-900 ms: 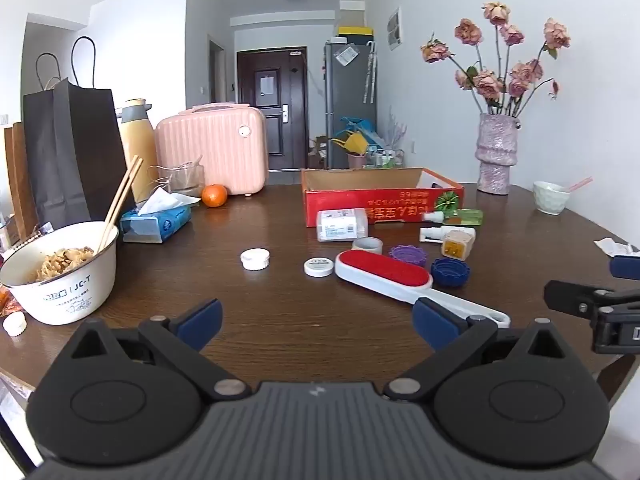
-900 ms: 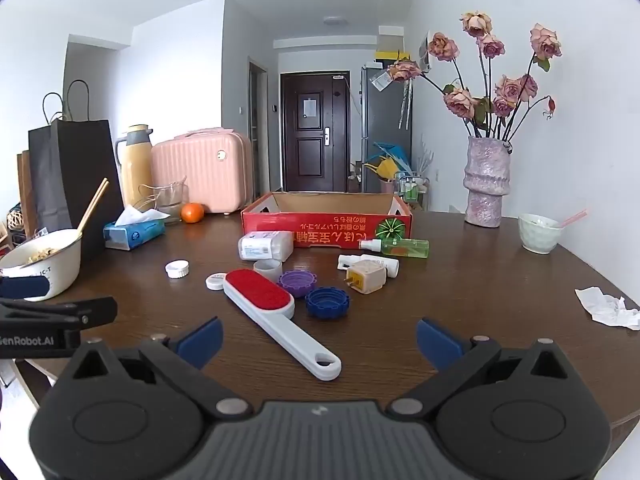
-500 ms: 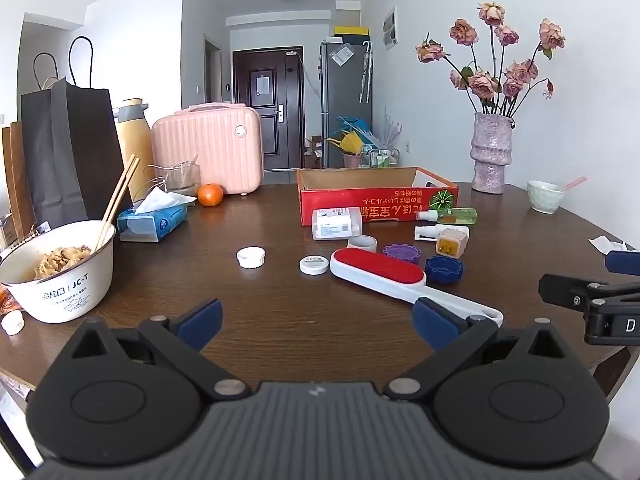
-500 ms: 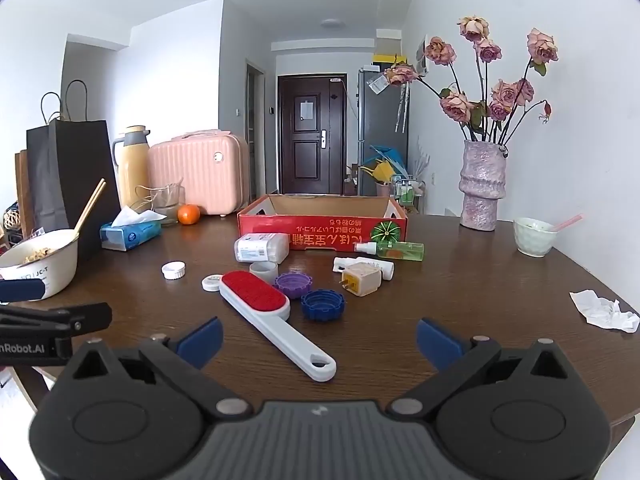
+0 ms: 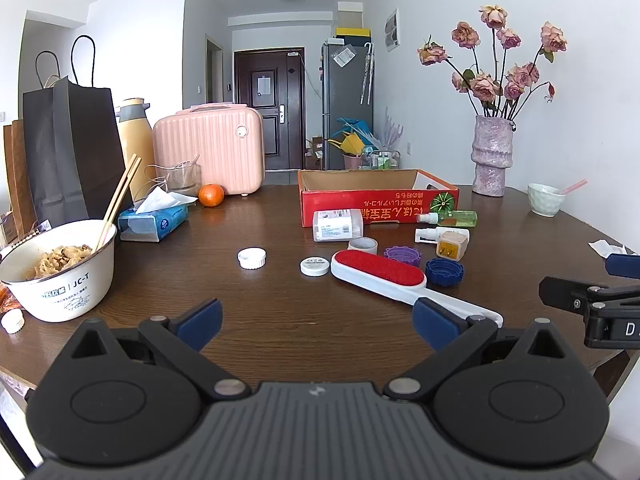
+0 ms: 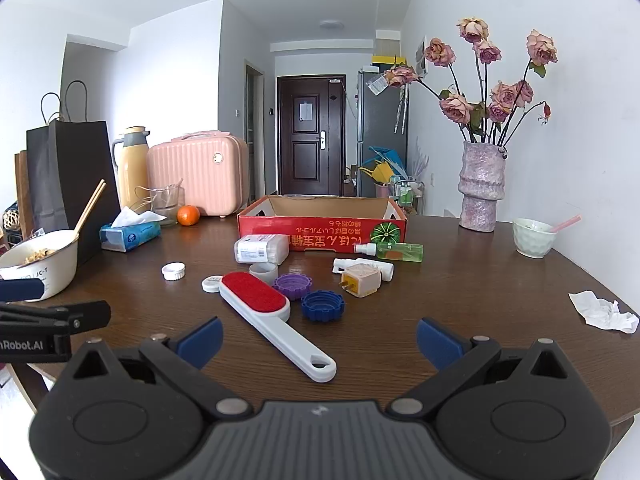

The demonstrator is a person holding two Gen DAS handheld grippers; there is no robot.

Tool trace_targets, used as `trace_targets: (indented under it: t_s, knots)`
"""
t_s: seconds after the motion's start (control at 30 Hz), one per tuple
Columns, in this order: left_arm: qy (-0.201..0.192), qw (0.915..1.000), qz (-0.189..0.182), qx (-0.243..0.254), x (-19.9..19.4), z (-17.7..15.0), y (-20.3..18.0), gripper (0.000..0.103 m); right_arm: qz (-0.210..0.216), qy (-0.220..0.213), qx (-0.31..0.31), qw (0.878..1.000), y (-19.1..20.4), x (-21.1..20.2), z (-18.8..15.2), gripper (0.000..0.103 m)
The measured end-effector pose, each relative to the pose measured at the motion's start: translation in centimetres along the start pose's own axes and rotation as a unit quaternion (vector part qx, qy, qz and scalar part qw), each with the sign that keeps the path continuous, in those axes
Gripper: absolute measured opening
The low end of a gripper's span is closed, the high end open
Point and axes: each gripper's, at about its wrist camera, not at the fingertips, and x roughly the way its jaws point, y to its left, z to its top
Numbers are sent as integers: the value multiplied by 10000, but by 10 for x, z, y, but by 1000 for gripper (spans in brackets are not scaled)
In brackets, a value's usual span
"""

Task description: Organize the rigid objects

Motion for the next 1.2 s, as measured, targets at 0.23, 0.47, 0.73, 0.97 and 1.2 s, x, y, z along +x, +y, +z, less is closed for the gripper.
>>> trace_targets:
  t_s: [0.23,0.47,0.73,0.97,1.2]
  knots:
    - [1,10000,1,-6,0,0,0,103,-1,-4,-6,10000,1,0,0,103]
    - [2,10000,18,-16,-1,2,0,103,-2,-9,-9,10000,1,0,0,103]
    - [-9,10000,17,-23,-2,2,0,103,9,-13,-10,10000,1,-1,1,103]
    - [-10,10000,17,-27,-3,3,0,103,8,-15,-14,10000,2,-1,1,103]
    - [-13,10000,16,-31,-3,3,0,103,5,-20,-15,10000,2,-1,2,103]
